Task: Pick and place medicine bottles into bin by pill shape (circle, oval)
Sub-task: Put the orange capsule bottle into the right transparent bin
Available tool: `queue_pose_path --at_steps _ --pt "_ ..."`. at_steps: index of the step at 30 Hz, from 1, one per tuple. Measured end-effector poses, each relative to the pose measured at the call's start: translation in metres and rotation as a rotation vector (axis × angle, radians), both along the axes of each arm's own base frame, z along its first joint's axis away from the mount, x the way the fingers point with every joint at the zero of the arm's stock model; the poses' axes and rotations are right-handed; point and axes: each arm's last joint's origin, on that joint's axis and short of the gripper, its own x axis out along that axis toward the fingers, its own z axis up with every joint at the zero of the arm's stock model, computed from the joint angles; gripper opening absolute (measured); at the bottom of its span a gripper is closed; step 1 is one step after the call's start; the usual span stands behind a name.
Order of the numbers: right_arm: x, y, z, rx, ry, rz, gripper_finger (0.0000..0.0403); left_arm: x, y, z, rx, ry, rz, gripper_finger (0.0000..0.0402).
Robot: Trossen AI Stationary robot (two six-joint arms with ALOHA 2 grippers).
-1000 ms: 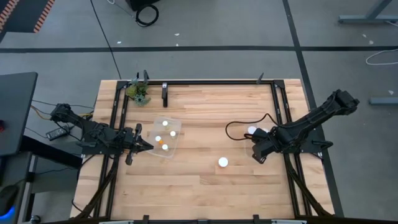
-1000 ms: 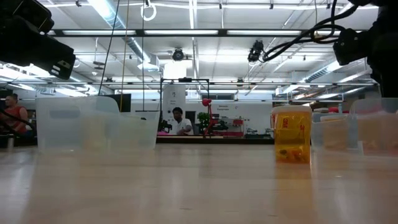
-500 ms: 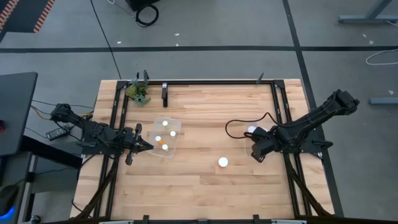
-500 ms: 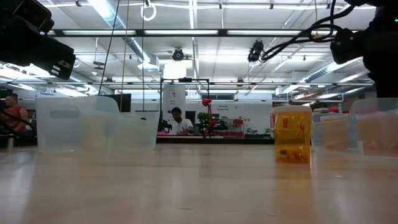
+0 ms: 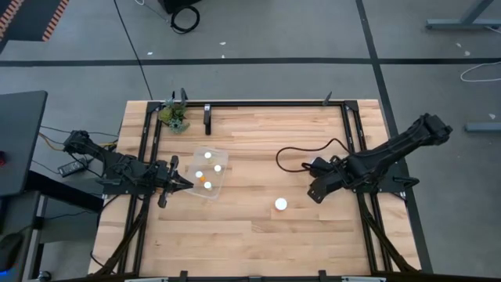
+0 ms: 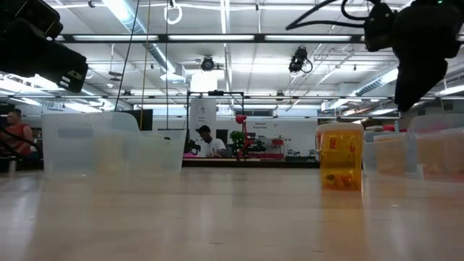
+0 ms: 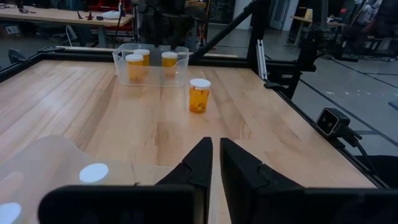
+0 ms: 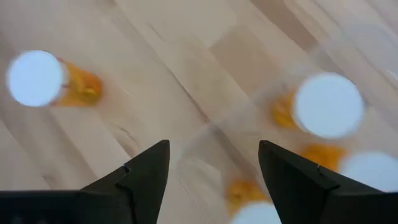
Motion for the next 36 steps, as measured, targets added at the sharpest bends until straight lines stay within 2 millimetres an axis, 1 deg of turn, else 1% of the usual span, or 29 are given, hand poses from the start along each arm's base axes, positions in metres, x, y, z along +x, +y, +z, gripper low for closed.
queue_pose_path --at_steps 6,14,19,26,31,36 --pt "0.019 0.002 -0.012 -0.016 0.003 0.054 0.0253 0.000 0.000 0.000 0.000 0.000 -0.001 0.0032" --pt "0.048 0.003 -0.029 0.028 -0.013 0.135 0.0253 0.000 0.000 0.000 0.000 0.000 0.000 0.0031" --pt "0.070 0.008 -0.021 0.012 -0.022 0.198 0.0253 0.000 0.000 0.000 0.000 0.000 0.000 0.0038" --pt "0.112 0.022 -0.005 -0.039 -0.056 0.321 0.0253 0.000 0.000 0.000 0.000 0.000 0.000 0.0032" --pt "0.142 0.032 -0.006 -0.078 -0.047 0.419 0.0253 0.000 0.000 0.000 0.000 0.000 0.000 0.0028" --pt "0.162 0.041 -0.016 -0.070 -0.013 0.505 0.0253 0.000 0.000 0.000 0.000 0.000 0.000 0.0036"
